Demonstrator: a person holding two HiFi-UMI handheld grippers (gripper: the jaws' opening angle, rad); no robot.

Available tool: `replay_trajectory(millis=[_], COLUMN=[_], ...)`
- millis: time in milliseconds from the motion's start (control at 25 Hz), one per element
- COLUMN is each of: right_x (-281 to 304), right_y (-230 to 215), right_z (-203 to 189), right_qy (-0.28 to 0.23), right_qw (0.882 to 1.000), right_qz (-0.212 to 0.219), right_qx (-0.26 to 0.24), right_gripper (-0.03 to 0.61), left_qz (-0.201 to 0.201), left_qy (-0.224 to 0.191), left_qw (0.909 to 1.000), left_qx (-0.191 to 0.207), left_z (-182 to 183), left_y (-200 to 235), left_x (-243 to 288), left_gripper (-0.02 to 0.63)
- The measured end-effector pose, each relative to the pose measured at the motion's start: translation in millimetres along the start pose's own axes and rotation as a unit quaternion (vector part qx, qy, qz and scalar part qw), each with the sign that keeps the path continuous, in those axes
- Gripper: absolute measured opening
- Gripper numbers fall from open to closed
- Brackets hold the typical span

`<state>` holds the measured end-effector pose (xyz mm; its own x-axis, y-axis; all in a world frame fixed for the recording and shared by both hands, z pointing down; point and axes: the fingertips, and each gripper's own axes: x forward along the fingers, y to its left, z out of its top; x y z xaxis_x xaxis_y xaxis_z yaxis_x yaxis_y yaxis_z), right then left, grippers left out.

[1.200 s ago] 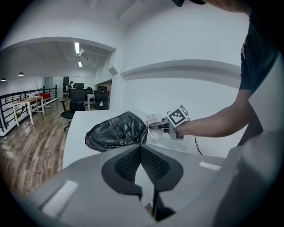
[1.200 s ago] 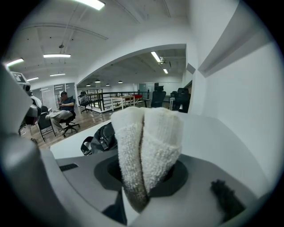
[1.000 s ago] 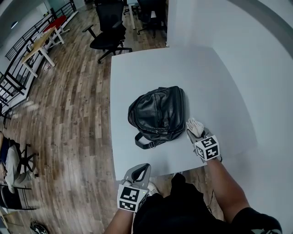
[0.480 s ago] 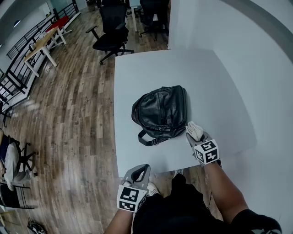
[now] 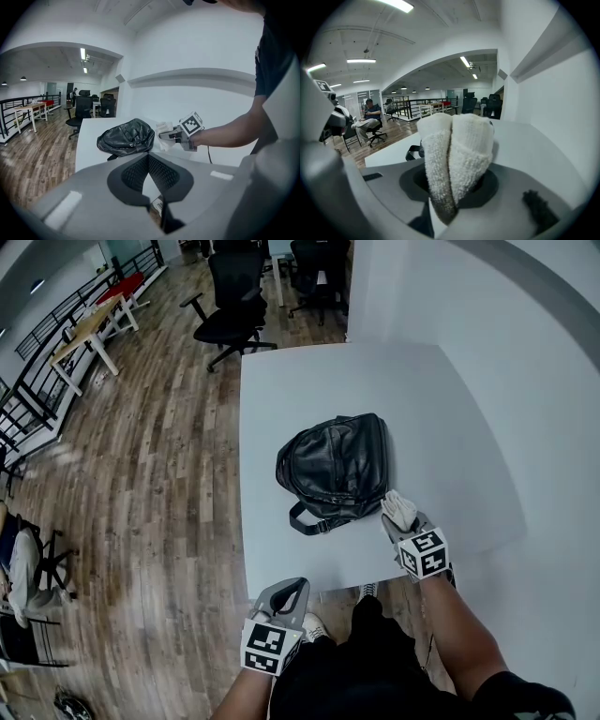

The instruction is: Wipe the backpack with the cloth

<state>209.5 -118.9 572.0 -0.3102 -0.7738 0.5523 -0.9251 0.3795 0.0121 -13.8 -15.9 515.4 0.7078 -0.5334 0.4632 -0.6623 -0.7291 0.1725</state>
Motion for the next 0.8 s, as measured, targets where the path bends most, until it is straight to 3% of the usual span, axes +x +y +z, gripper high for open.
replay_trajectory(millis=[320,480,800], right_x=[-14,-27,-6], right_y=[-10,-10,-11], right_z=[21,57,135], right_qy=[-0.029,-0.065,-0.107], right_qw=[0.999,0.997,0.994], right_qz=[-0.021,-0.020,0.022], right_qx=[0.022,0.028,-0.010], right_gripper=[0.101,0.101,0.101], left_qz=[0.000,0.011,0.029], left_qy=[-0.002,-0.014,-0.028], left_qw=[1.0000,0.9998,0.9992], left_qx=[0.006,-0.001,-0.005], left_z=[-2,6,25], left_y=[6,14,30], left_x=[1,3,27], left_gripper=[0.006,0.006,0.006])
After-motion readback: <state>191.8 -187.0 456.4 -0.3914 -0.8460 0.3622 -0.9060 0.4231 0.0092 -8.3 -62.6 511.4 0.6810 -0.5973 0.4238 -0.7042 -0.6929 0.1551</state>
